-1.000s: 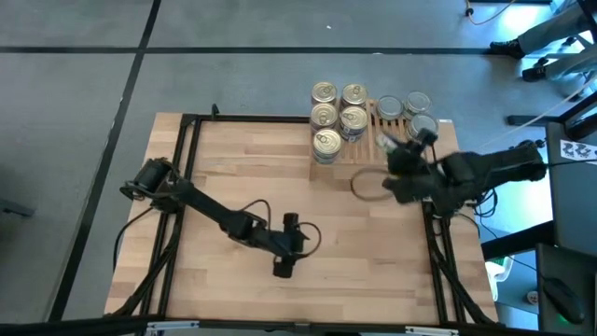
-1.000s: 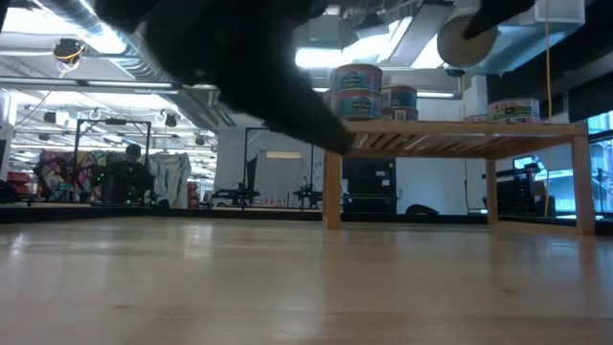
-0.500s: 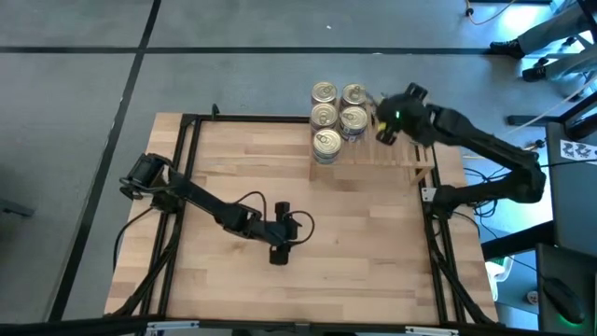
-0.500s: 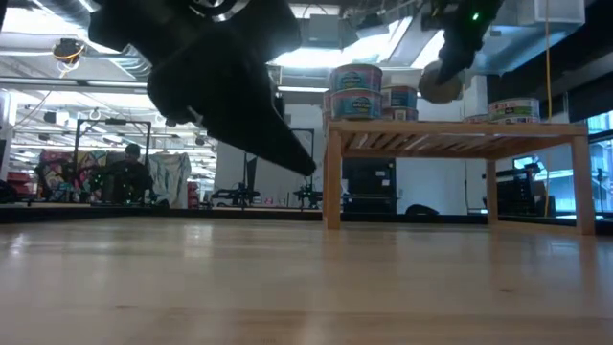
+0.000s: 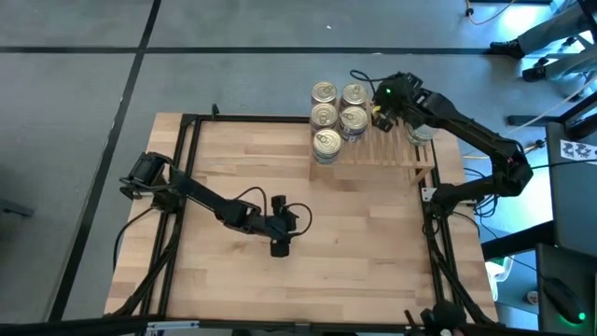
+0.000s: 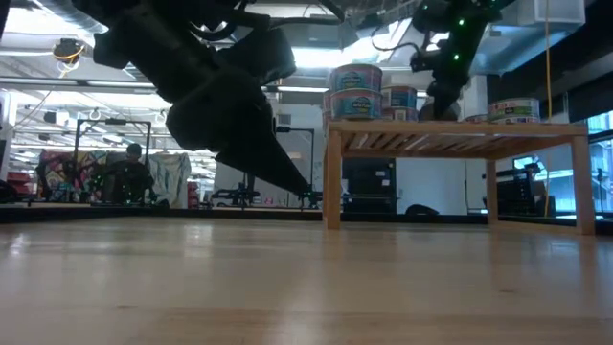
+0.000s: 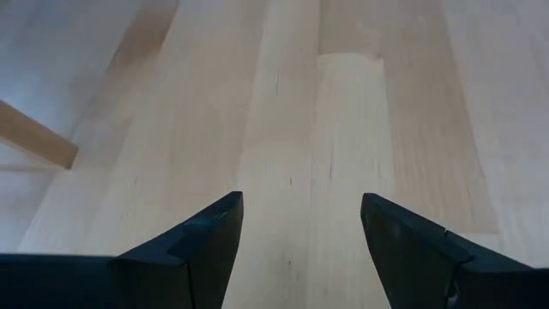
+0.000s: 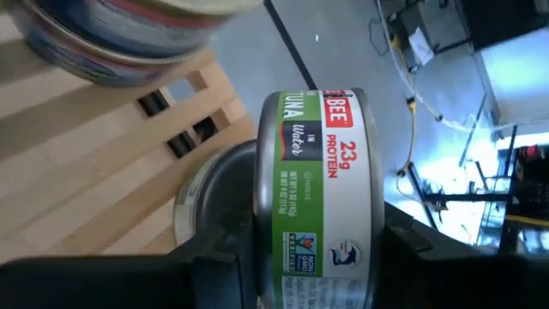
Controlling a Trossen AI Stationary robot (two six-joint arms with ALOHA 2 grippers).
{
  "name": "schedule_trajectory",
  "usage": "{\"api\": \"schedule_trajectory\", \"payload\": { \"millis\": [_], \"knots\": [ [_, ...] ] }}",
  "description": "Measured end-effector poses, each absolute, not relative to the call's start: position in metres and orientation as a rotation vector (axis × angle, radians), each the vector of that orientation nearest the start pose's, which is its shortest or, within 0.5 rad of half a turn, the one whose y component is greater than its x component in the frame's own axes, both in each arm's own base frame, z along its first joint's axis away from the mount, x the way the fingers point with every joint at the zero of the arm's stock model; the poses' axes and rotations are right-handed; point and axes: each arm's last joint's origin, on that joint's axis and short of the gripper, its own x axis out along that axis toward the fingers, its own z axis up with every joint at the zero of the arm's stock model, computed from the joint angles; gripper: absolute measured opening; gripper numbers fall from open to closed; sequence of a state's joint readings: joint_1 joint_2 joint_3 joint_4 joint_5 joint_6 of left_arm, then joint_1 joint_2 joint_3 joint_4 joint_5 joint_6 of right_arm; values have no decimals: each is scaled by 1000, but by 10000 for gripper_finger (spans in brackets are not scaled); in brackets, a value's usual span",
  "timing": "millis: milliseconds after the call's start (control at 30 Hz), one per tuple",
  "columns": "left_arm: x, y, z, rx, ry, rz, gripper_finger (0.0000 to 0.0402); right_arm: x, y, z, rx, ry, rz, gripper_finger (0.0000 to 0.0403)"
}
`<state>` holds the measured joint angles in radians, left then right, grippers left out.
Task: Stack canned seafood by type on shelf
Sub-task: Stack the green tuna can on top of the green tuna can on the shelf
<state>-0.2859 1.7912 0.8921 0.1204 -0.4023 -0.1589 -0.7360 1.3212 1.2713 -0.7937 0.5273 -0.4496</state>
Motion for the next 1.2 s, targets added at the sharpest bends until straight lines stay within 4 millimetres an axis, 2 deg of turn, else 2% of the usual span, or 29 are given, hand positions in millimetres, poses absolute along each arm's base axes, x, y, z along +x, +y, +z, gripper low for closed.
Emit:
{"api": "schedule_trajectory", "payload": {
  "millis": [233,533,800,967,1067,1200],
  "knots": [
    [333,-87,140,111,722,167,237,189,-195,330,-282,1201,-1013,145],
    [333,-87,140,105,722,169,237,187,-192,324,-256,1262,-947,233],
    [333,-87,140,96,721,172,237,186,-191,323,-246,1277,-941,279],
    [333,-87,140,96,722,172,237,189,-182,331,-242,1287,-920,288],
    [333,-87,140,73,721,181,237,189,-180,340,-235,1276,-924,285],
    [333,-87,140,52,719,189,237,189,-178,341,-226,1275,-926,277]
  ]
}}
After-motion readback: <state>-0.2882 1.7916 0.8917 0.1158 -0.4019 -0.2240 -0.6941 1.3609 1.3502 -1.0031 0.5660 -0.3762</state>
